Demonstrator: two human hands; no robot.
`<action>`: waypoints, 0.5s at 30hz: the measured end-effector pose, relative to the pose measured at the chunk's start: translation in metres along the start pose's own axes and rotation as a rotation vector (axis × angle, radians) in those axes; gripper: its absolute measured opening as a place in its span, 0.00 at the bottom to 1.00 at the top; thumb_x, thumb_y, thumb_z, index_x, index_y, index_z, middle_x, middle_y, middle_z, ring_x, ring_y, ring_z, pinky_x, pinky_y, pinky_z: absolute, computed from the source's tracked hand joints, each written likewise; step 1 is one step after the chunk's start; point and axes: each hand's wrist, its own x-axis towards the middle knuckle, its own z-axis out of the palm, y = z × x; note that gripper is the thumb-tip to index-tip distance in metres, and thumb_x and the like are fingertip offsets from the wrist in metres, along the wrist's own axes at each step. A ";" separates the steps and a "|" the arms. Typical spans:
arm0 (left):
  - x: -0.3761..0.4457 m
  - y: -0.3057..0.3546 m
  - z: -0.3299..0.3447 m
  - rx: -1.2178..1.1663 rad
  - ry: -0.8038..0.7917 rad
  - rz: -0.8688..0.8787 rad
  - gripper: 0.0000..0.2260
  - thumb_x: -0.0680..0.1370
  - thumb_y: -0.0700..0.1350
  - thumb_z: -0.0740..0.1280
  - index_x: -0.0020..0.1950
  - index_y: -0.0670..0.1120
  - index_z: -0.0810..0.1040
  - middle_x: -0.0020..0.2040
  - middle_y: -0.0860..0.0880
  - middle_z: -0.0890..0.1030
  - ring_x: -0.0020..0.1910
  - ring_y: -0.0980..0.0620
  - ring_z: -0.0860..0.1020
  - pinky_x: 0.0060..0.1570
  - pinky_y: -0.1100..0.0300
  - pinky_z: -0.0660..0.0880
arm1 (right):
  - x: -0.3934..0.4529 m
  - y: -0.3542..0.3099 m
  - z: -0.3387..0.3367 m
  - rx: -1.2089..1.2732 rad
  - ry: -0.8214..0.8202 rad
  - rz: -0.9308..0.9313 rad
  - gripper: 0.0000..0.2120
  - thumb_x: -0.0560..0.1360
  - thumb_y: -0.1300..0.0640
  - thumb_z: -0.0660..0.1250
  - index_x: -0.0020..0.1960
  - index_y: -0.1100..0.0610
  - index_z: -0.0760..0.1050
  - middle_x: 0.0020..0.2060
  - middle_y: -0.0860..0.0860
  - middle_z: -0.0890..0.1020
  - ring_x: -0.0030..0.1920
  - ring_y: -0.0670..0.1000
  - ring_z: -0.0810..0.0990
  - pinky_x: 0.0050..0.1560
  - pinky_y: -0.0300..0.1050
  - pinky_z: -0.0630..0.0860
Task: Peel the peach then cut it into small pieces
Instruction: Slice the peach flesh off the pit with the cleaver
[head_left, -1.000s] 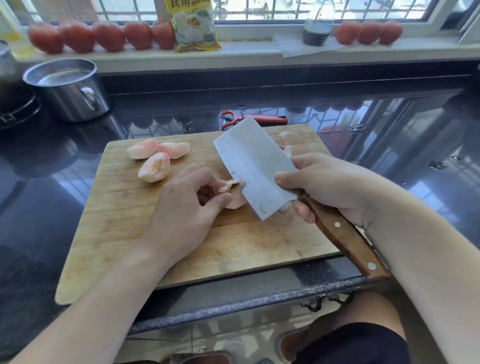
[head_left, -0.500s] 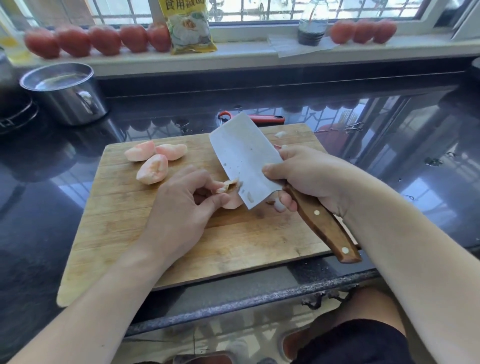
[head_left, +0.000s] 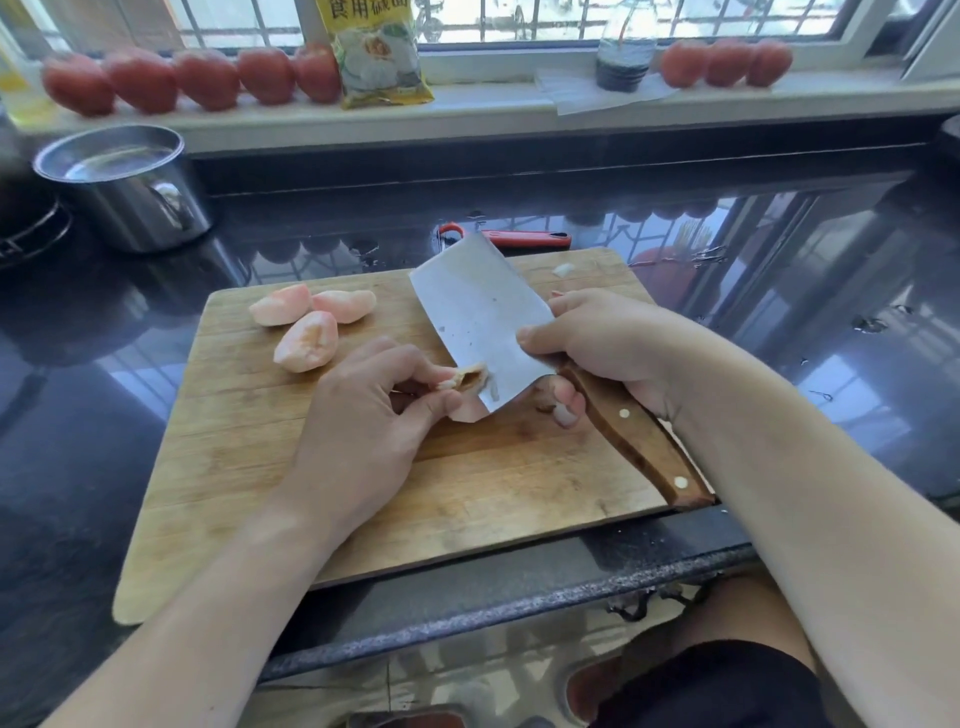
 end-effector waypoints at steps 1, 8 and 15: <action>0.000 0.000 0.000 0.000 -0.001 0.000 0.04 0.74 0.39 0.78 0.45 0.46 0.86 0.44 0.54 0.82 0.47 0.56 0.78 0.48 0.72 0.69 | 0.001 -0.001 -0.001 -0.013 0.001 0.009 0.06 0.84 0.60 0.61 0.58 0.56 0.77 0.25 0.50 0.78 0.23 0.47 0.73 0.36 0.48 0.75; 0.000 0.000 0.000 0.012 0.000 0.015 0.04 0.74 0.37 0.78 0.45 0.44 0.85 0.44 0.51 0.82 0.46 0.58 0.78 0.48 0.73 0.69 | 0.017 -0.009 -0.007 -0.025 -0.026 0.143 0.12 0.83 0.56 0.64 0.63 0.61 0.74 0.32 0.55 0.78 0.26 0.48 0.73 0.31 0.46 0.75; 0.000 0.002 0.001 0.039 0.014 0.039 0.05 0.73 0.37 0.79 0.44 0.44 0.85 0.42 0.51 0.82 0.45 0.59 0.78 0.47 0.75 0.69 | 0.010 -0.005 0.001 -0.004 0.059 0.084 0.10 0.83 0.57 0.62 0.61 0.62 0.74 0.27 0.54 0.77 0.22 0.48 0.73 0.30 0.45 0.75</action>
